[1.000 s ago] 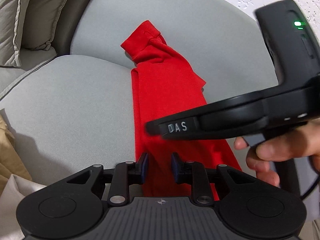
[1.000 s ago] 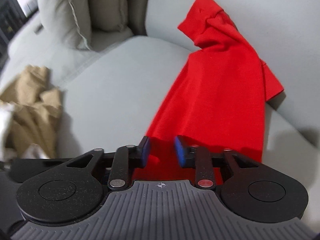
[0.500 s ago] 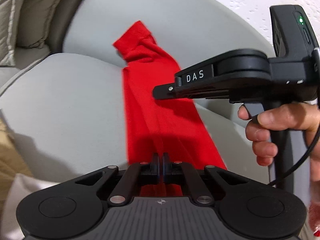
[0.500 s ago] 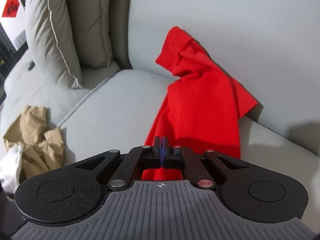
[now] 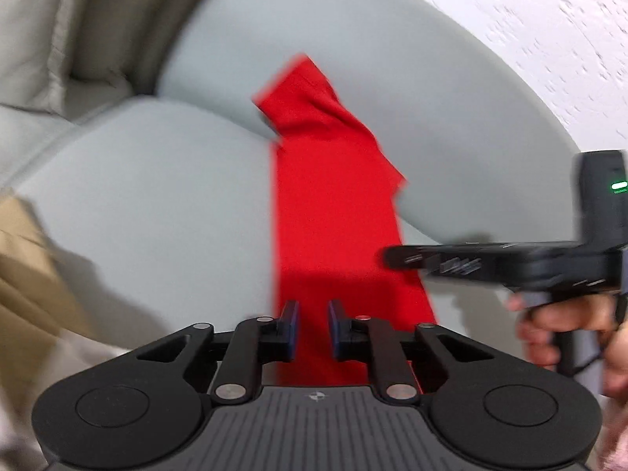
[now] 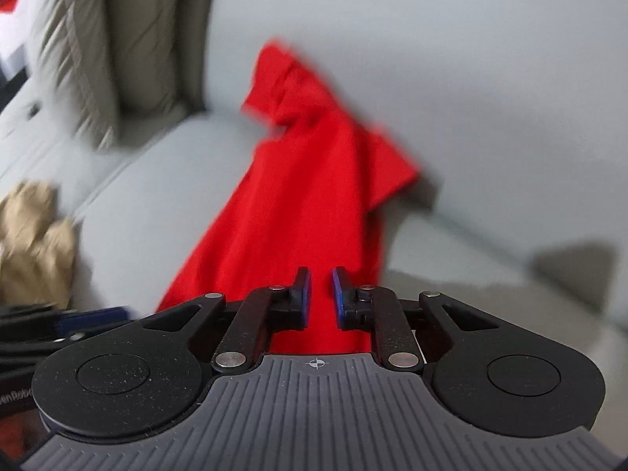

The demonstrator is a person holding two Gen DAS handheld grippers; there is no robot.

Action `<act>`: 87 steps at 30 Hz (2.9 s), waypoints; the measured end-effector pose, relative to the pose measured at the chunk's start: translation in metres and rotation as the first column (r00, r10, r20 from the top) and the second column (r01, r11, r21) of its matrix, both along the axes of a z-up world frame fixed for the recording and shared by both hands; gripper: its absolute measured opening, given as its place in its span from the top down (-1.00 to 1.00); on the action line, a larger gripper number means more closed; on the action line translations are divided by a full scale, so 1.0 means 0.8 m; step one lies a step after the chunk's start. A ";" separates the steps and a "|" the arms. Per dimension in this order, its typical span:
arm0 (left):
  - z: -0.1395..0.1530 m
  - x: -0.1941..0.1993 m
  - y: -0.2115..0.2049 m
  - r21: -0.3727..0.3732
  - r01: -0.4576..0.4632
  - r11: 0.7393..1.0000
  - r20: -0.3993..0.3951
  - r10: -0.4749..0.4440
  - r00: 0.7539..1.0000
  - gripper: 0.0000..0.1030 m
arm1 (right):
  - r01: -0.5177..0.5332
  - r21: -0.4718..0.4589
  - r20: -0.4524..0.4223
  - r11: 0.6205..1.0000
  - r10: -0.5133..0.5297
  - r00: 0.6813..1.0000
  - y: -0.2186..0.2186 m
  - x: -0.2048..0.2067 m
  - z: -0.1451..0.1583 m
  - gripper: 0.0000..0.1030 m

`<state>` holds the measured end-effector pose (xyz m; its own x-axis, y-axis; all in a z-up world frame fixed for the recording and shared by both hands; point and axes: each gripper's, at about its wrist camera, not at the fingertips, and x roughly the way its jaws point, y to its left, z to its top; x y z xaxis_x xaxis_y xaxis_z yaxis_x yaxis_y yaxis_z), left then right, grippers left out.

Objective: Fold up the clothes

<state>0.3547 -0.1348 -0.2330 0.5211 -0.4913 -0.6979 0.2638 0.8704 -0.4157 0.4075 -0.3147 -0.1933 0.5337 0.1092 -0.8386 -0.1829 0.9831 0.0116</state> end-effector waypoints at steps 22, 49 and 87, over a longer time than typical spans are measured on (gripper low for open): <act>-0.018 -0.010 -0.032 0.113 0.078 0.991 -0.004 -0.078 0.997 0.67 | 0.079 0.132 -0.071 0.988 -0.070 0.995 -0.030 -0.060 -0.010 0.59; 0.016 -0.181 -0.012 0.211 0.155 0.965 -0.009 -0.156 0.988 0.82 | 0.116 0.169 -0.095 0.979 -0.101 0.990 -0.021 -0.272 0.069 0.66; 0.030 -0.454 0.013 0.419 0.205 0.885 -0.058 -0.199 0.978 0.46 | 0.147 0.104 -0.019 0.984 -0.145 0.989 0.033 -0.580 0.037 0.42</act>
<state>-0.0086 -0.1245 -0.2090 0.4314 -0.2442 -0.8685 0.4494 0.8929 -0.0278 -0.0564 -0.2880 -0.1639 0.5406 0.1190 -0.8328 -0.0368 0.9924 0.1178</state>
